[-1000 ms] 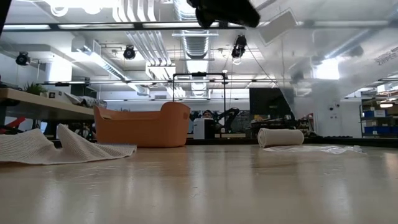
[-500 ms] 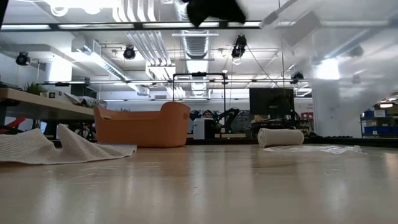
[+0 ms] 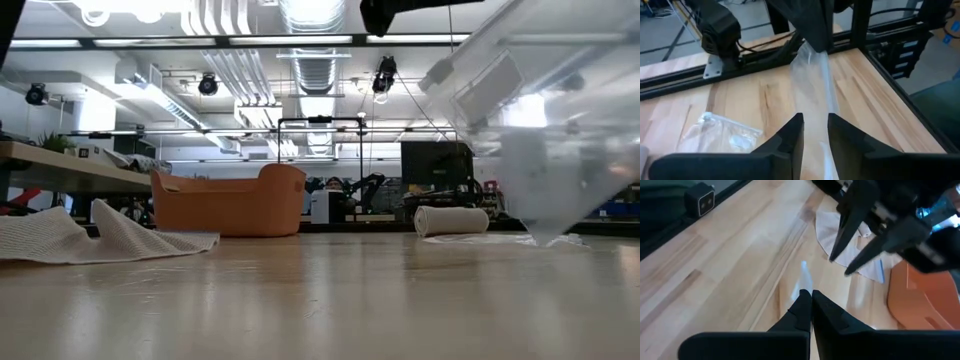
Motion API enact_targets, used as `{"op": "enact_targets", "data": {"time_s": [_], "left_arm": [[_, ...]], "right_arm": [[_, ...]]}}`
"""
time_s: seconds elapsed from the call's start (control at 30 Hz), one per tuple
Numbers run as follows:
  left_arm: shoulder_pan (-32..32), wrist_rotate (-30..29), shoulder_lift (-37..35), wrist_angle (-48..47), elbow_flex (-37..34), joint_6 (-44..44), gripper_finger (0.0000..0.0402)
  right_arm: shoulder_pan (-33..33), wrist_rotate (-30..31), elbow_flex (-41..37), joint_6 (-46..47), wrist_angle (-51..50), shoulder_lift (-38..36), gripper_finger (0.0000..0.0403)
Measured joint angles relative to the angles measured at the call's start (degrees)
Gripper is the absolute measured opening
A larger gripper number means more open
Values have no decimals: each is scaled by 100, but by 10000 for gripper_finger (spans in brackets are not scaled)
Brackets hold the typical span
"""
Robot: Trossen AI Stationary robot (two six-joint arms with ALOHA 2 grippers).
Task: Roll bandage
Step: Open the transparent zip bag
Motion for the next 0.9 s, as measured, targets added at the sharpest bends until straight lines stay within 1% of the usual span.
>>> {"op": "enact_targets", "data": {"time_s": [0.3,0.4,0.57,0.73,0.83,0.9], "left_arm": [[0,81,119,92,-7,-128,101],[0,81,119,161,-15,-139,104],[29,55,115,181,-65,-246,108],[46,-283,115,203,-70,-321,109],[46,-297,115,169,-70,-327,107],[44,-297,115,193,-70,-323,105]], "right_arm": [[0,59,144,-184,-2,163,0],[0,197,146,-189,-1,163,0],[-23,605,146,-192,0,167,0],[-55,570,146,-200,43,167,0],[-55,266,146,-314,40,167,0],[-55,192,146,-382,41,167,0]]}}
